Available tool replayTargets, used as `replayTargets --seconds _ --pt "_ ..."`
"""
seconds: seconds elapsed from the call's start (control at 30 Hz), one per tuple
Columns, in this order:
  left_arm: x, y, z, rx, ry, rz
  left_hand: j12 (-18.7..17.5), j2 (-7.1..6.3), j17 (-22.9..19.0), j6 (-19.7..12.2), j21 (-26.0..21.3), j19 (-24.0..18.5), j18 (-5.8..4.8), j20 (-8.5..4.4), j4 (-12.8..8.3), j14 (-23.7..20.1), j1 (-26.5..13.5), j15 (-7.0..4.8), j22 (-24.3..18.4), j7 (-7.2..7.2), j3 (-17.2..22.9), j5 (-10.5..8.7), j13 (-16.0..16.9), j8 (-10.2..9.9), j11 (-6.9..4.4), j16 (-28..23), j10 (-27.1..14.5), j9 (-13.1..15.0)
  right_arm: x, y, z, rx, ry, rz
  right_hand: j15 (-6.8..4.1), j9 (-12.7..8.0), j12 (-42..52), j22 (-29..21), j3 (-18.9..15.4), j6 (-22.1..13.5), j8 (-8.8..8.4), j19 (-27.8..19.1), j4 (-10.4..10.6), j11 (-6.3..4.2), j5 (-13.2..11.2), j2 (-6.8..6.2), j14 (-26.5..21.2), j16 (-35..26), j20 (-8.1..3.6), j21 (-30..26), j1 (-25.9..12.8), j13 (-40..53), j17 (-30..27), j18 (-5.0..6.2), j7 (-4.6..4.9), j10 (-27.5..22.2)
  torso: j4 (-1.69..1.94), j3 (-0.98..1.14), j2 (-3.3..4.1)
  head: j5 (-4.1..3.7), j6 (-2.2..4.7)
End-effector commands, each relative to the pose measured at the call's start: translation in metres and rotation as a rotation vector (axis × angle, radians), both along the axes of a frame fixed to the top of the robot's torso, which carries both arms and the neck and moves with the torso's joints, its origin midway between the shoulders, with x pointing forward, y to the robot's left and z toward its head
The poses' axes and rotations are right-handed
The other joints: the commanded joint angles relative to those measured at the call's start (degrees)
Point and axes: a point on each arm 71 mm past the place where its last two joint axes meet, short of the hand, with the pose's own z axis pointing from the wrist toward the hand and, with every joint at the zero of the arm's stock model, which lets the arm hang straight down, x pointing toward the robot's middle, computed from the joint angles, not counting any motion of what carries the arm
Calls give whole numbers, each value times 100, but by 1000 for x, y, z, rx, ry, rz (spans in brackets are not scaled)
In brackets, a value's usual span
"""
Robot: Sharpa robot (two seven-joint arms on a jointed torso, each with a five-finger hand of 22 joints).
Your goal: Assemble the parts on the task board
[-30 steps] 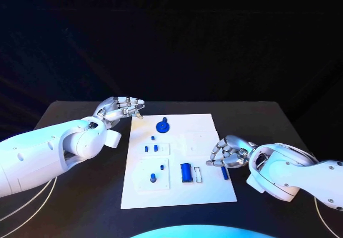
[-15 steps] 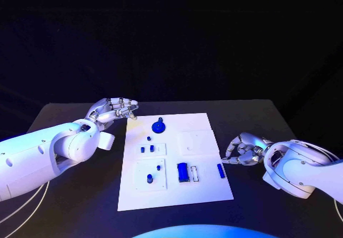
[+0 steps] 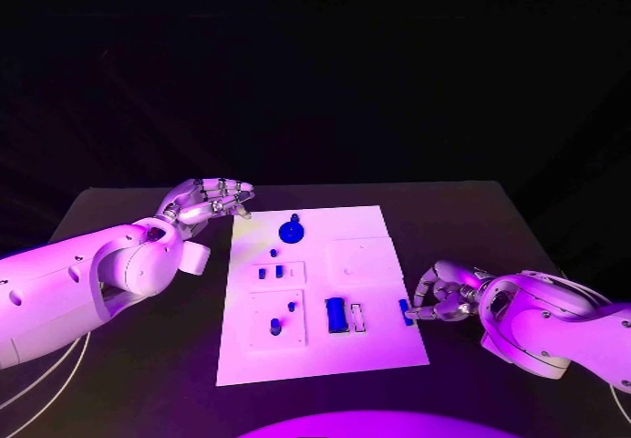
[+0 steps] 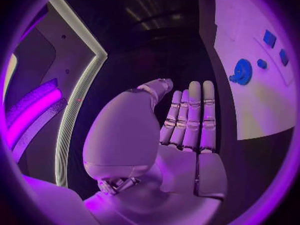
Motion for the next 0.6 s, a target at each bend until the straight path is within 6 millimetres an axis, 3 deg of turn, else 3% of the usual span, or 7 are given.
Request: replayTargets --seconds 0.03,0.6 --pt "-1 -2 0 -15 -5 -12 27 -30 7 -41 -17 -27 37 -4 22 -53 -2 -2 9 50 7 19 3 34 1 18 -32 -5 -2 4 -3 -20 8 22 -4 13 -18 1506 -41 70 45 600 6 -13 -11 18 468 -18 9 26 -76 1128 794 -82 -3 302 5 0 -2 -1 -12" --pt "-1 -2 0 -11 4 -13 32 -23 8 -41 -17 -27 38 -3 24 -54 -2 -2 11 50 12 20 2 37 1 23 -36 -5 3 18 -12 -64 -18 75 -29 42 5 1506 -30 150 89 600 -2 -46 -4 81 470 -16 -8 26 -80 1143 803 -82 -42 317 5 -1 5 31 10"
